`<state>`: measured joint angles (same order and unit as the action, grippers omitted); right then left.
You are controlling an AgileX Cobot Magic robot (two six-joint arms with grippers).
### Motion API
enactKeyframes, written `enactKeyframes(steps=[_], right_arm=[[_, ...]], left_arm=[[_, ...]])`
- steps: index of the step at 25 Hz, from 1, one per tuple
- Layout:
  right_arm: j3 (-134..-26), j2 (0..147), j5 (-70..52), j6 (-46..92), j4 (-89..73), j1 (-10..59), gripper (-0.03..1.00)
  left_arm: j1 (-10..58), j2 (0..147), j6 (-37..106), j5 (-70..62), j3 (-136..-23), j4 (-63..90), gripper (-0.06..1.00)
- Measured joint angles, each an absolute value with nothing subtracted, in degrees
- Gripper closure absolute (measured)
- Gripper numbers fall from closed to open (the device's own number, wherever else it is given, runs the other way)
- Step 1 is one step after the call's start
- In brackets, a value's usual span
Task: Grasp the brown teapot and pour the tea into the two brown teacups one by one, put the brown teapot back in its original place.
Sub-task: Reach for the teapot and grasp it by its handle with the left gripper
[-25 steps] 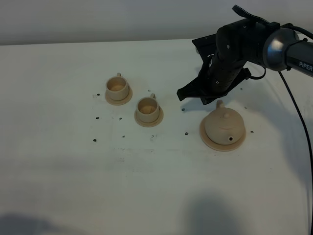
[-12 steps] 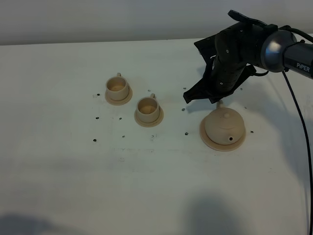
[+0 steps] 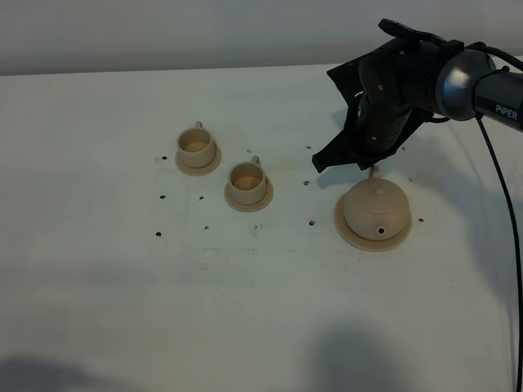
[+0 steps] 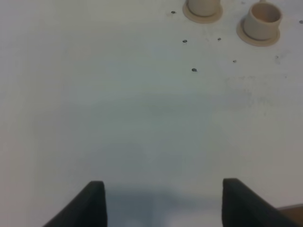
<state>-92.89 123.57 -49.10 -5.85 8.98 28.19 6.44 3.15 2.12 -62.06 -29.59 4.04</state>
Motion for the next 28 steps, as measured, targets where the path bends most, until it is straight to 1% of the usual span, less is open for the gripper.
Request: enactKeyframes(steps=[11,28], right_arm=[[-92.89,123.57,-52.26,-6.04,9.58,27.89,0.98],[-92.89,123.57,-56.64,-11.02,14.12,27.77,0.98]], left_arm=[[6.44,3.15,2.12,-62.06,-29.59,4.04,0.44],[6.44,3.15,2.12,-62.06,-29.59,4.04,0.45]])
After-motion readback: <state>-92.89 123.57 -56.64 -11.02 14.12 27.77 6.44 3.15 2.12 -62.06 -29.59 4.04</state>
